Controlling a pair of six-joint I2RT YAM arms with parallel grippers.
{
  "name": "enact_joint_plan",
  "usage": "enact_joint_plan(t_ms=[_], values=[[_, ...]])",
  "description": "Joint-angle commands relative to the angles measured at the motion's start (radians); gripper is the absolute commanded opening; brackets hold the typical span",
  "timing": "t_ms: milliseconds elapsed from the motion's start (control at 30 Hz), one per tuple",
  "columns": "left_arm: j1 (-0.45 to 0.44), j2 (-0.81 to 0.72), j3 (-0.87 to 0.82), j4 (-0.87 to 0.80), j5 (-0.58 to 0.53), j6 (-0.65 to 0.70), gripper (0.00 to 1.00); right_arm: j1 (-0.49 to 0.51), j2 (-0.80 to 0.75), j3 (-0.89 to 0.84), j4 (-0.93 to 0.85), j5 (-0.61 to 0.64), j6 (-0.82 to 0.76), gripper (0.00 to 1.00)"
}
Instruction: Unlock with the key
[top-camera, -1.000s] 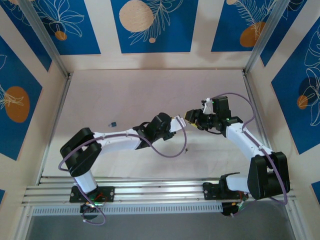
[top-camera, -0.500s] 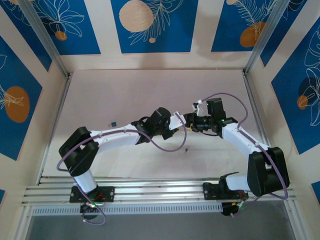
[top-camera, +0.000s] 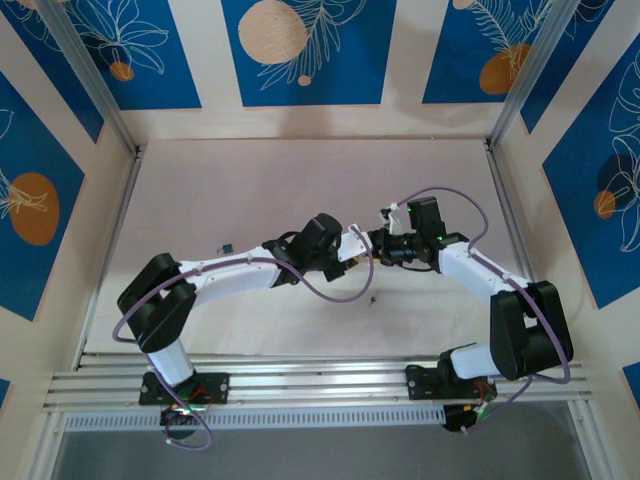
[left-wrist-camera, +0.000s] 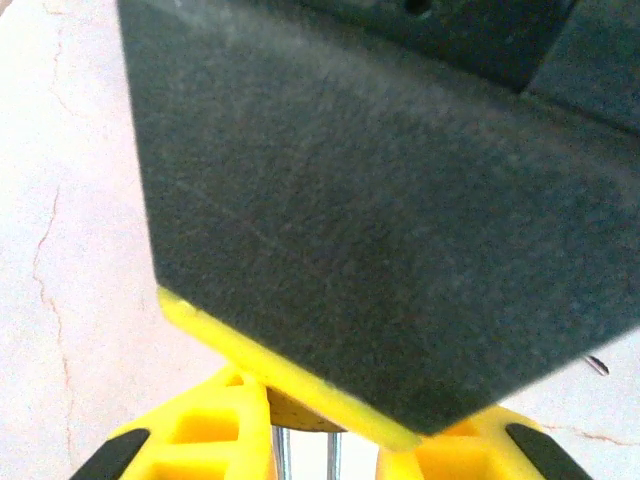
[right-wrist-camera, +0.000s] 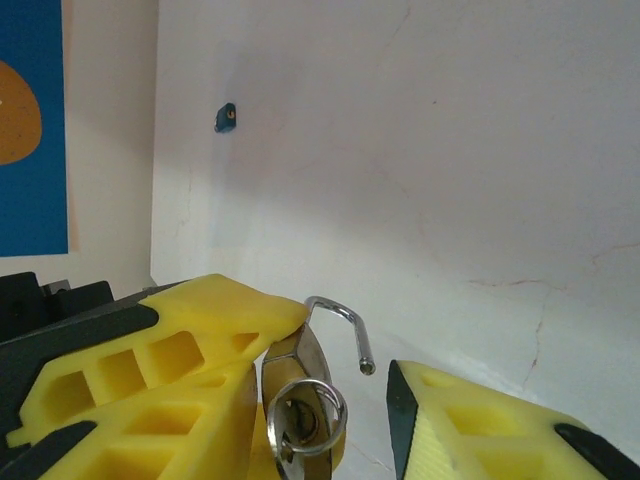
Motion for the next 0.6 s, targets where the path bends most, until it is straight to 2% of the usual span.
enact_joint_plan(t_ms=[0, 133, 400, 467, 567], values=[[0.009, -0.033, 0.047, -0.010, 0.047, -0.016, 0.20, 0.009, 0.012, 0.032, -0.005, -0.032, -0.025, 0.38], [0.009, -0.031, 0.051, -0.020, 0.057, -0.015, 0.20, 0.010, 0.016, 0.033, 0.001, -0.034, -0.023, 0.26], [0.009, -0.028, 0.063, -0.043, 0.071, -0.016, 0.24, 0.020, 0.014, 0.036, -0.002, -0.032, -0.024, 0.18], [0.010, -0.028, 0.066, -0.047, 0.067, -0.014, 0.29, 0.022, 0.012, 0.036, -0.011, -0.010, -0.021, 0.16], [0.011, -0.036, 0.059, -0.053, 0.048, -0.015, 0.46, 0.023, 0.009, 0.033, -0.015, 0.033, -0.007, 0.13]])
